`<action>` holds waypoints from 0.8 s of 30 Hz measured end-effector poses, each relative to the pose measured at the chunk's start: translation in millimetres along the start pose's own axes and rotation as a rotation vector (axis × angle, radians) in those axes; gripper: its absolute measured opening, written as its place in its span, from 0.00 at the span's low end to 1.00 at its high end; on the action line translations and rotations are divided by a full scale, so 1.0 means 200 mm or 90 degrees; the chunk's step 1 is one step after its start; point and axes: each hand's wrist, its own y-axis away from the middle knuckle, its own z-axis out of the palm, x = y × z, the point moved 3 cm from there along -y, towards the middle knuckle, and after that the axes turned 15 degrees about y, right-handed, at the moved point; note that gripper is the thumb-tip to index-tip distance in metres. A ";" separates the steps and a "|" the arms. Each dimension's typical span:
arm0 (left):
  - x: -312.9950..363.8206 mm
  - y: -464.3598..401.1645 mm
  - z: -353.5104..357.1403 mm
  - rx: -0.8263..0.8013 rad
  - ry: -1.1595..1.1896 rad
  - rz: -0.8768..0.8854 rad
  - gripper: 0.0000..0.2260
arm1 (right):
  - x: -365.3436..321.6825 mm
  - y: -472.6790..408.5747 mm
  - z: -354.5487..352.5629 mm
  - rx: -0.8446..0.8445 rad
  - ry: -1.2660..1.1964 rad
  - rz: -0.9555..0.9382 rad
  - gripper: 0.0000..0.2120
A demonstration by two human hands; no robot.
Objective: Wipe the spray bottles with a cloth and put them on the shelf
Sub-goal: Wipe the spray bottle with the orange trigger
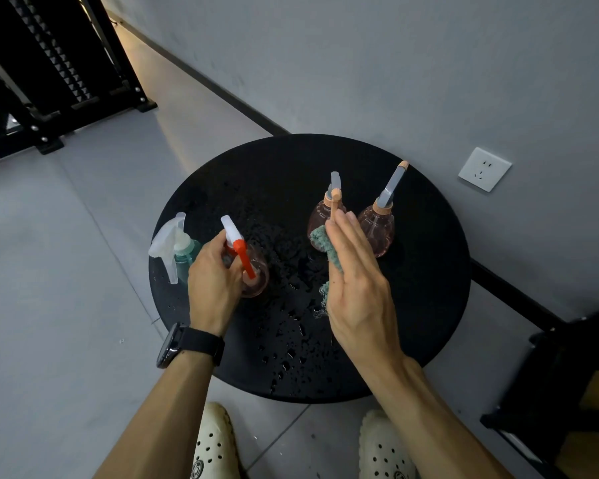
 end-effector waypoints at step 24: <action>0.46 0.18 -0.03 0.005 0.005 0.178 0.16 | 0.06 -0.02 -0.11 0.059 -0.024 0.048 0.21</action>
